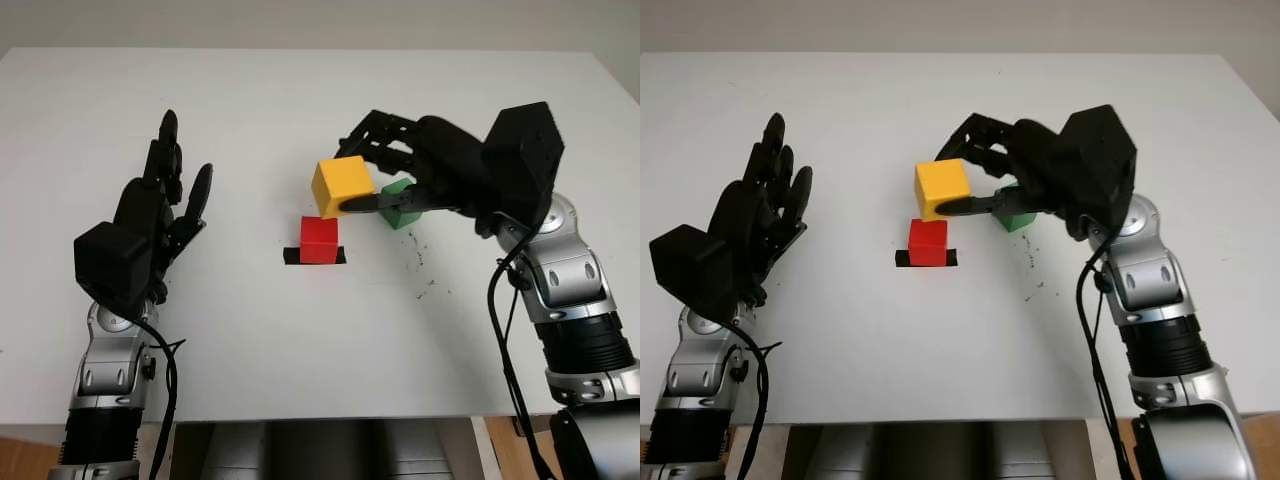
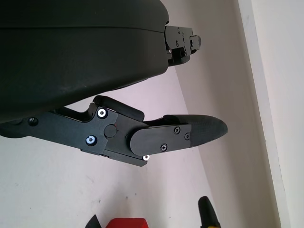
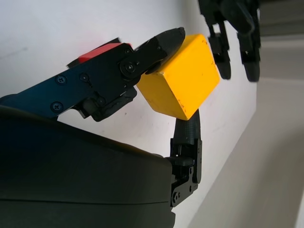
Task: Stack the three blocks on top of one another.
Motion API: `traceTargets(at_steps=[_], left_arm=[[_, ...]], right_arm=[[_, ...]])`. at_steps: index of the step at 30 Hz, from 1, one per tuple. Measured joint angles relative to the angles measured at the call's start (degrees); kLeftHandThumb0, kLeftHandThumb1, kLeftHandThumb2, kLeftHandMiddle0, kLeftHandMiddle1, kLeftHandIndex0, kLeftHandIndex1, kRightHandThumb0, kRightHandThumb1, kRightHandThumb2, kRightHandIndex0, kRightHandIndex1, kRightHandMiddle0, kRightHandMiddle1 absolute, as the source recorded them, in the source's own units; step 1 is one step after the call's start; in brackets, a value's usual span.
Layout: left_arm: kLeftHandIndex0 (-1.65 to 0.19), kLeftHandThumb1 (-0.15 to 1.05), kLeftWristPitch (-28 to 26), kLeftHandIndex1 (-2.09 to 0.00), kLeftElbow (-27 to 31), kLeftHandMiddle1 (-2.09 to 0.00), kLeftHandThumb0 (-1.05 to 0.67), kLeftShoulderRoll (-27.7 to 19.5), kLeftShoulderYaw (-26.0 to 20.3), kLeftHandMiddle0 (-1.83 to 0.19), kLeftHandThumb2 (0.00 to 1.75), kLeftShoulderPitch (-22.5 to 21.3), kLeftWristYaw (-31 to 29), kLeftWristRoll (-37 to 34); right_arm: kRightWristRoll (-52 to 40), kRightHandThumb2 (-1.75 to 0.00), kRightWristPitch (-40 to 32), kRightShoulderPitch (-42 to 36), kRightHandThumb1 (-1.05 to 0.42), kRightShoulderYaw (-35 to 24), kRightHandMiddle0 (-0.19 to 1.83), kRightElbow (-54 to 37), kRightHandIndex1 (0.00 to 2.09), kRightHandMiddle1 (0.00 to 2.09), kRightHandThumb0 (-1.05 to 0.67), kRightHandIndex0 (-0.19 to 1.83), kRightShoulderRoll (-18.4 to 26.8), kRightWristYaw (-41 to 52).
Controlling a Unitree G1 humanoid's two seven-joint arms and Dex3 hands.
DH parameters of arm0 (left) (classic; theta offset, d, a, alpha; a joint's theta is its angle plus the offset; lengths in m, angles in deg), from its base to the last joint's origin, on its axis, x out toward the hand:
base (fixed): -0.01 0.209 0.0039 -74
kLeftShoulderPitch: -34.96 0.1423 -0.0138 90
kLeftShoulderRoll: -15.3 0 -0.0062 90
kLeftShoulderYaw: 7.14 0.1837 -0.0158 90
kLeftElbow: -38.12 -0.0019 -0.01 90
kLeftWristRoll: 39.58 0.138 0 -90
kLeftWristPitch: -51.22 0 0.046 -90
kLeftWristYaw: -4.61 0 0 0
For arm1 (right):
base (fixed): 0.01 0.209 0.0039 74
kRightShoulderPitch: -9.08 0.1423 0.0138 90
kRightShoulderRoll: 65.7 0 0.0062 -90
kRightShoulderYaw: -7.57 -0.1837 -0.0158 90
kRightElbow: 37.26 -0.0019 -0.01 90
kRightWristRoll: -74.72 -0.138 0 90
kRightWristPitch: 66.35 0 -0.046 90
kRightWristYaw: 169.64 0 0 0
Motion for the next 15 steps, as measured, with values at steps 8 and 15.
traceTargets(at_steps=[8, 15], left_arm=[[0.06, 1.05, -0.5, -0.06, 0.8, -0.06, -0.67, 0.0, 0.0, 0.09, 0.45, 0.1, 0.7, -0.2], [0.07, 1.05, -0.9, -0.05, 1.2, -0.05, -0.68, 0.1, 0.0, 0.11, 0.46, 0.4, 0.9, -0.1]], right_arm=[[-1.8, -0.06, -11.9, -1.2, -1.03, -1.7, 0.1, -6.1, 0.03, 1.9, -0.45, 0.18, -7.4, -9.0], [-1.9, -0.06, -13.7, -3.6, -1.04, -2.1, 0.05, -9.3, 0.04, 1.85, -0.41, 0.18, -8.9, -11.9]])
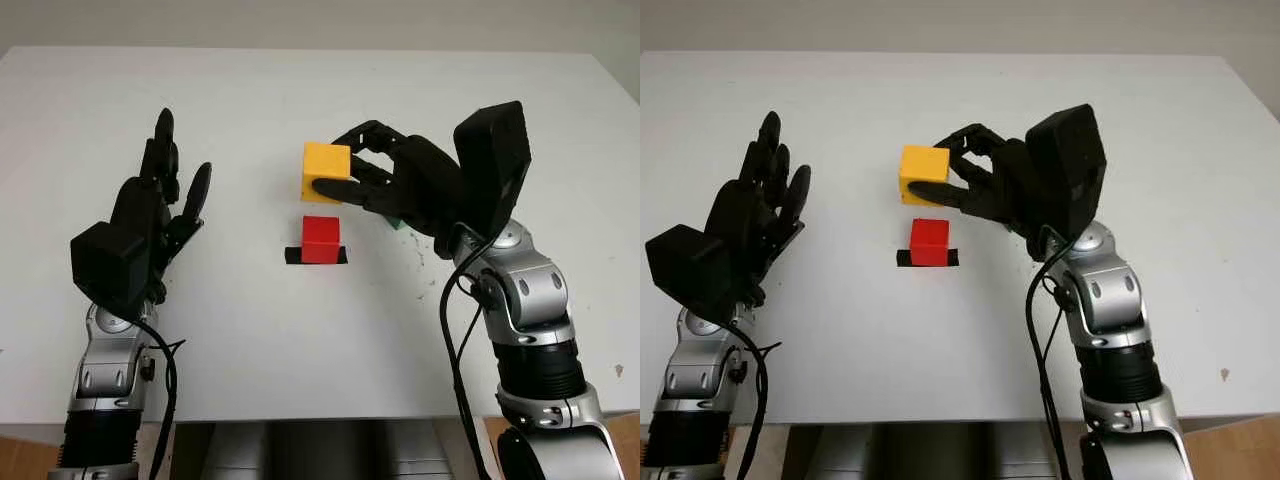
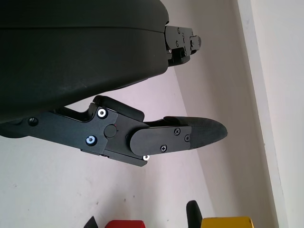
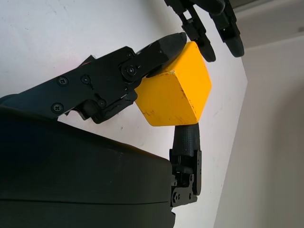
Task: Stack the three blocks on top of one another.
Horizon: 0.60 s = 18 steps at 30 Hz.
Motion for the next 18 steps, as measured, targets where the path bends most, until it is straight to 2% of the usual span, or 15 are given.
traceTargets(at_steps=[12, 18], left_arm=[[0.08, 1.05, -0.4, -0.05, 0.1, -0.05, -0.69, 0.0, 0.4, 0.11, 0.47, 0.1, 0.3, 1.3], [0.08, 1.05, -1.3, -0.05, 0.7, -0.05, -0.69, -0.2, 0.4, 0.11, 0.47, 0.7, 0.2, 1.4]], right_arm=[[2.2, -0.05, 0.0, -1.5, -1.02, 1.4, 0.14, -0.2, 0.04, 1.78, -0.4, 0.17, 0.5, 0.5], [2.8, -0.05, 1.2, -1.5, -1.0, 1.9, 0.17, 2.7, 0.04, 1.76, -0.42, 0.17, 1.0, 2.3]])
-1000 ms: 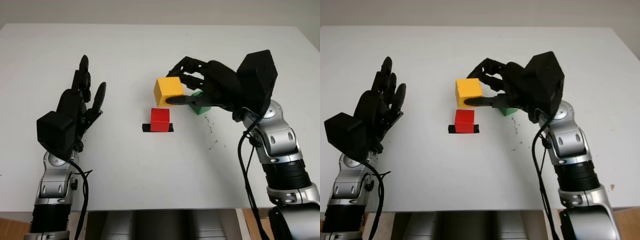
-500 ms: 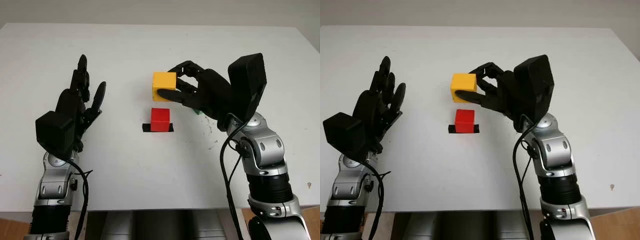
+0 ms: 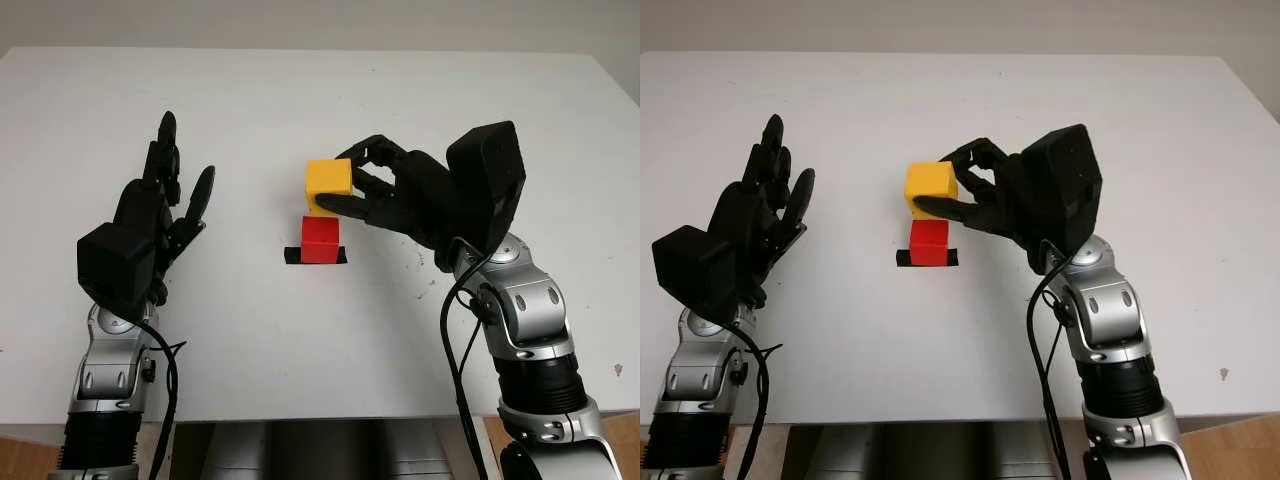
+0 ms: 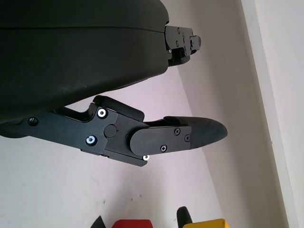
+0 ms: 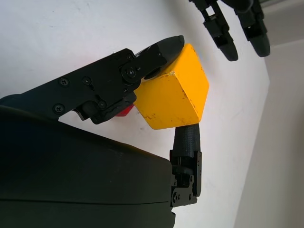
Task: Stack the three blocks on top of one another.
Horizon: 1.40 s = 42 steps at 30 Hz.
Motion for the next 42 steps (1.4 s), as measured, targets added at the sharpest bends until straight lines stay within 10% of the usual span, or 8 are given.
traceTargets(at_steps=[42], left_arm=[[0.11, 1.05, -0.7, -0.05, 1.3, -0.05, -0.68, -0.5, -0.1, 0.14, 0.49, 1.0, -1.7, -0.2]], right_arm=[[4.1, -0.05, 5.7, 0.1, -1.0, 2.7, 0.18, 6.6, 0.06, 1.77, -0.42, 0.19, -0.7, 1.1]])
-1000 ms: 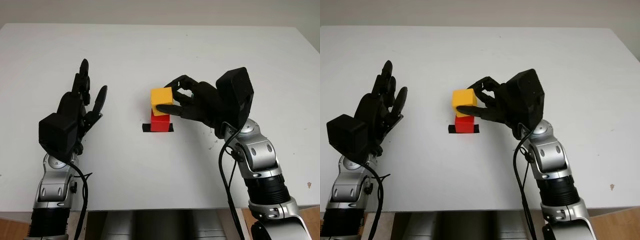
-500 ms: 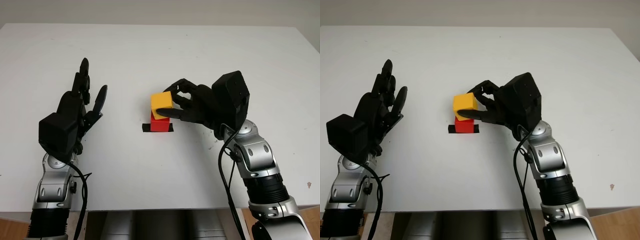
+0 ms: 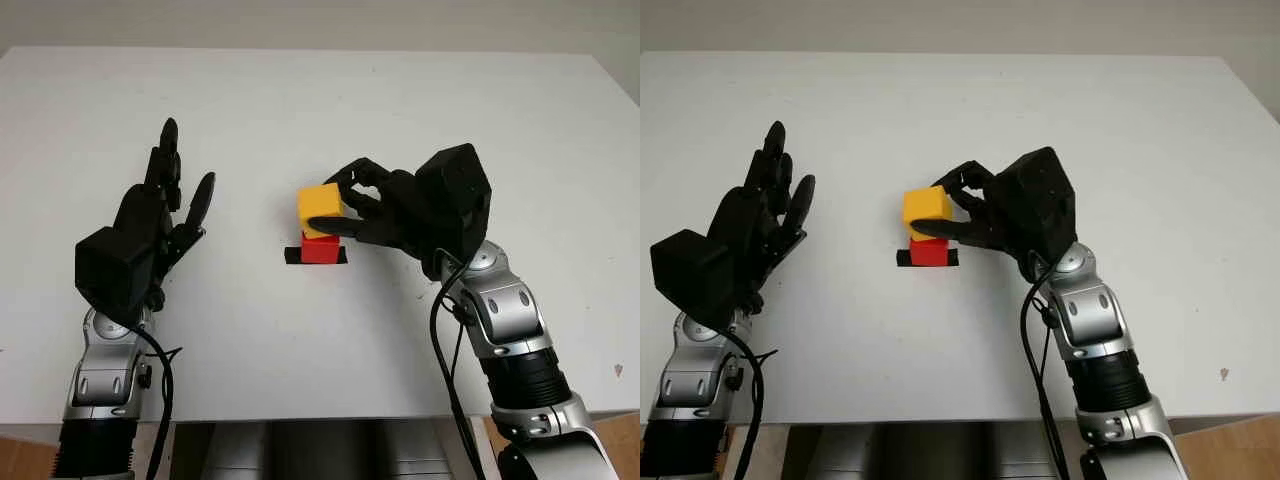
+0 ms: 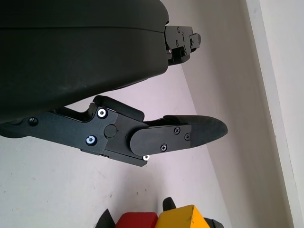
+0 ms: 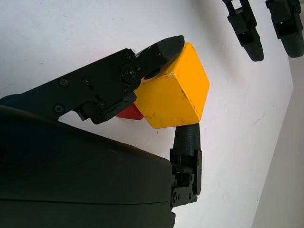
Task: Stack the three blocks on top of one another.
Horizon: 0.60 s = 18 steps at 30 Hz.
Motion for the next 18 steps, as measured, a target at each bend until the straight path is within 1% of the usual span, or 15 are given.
traceTargets(at_steps=[18], left_arm=[[0.12, 1.05, -0.6, -0.05, 0.9, -0.05, -0.69, -0.1, -0.2, 0.14, 0.48, 0.0, -0.5, -0.3]], right_arm=[[1.8, -0.05, 1.7, -0.1, -1.0, 0.4, 0.2, 0.1, 0.06, 1.72, -0.43, 0.21, 0.2, 0.0]])
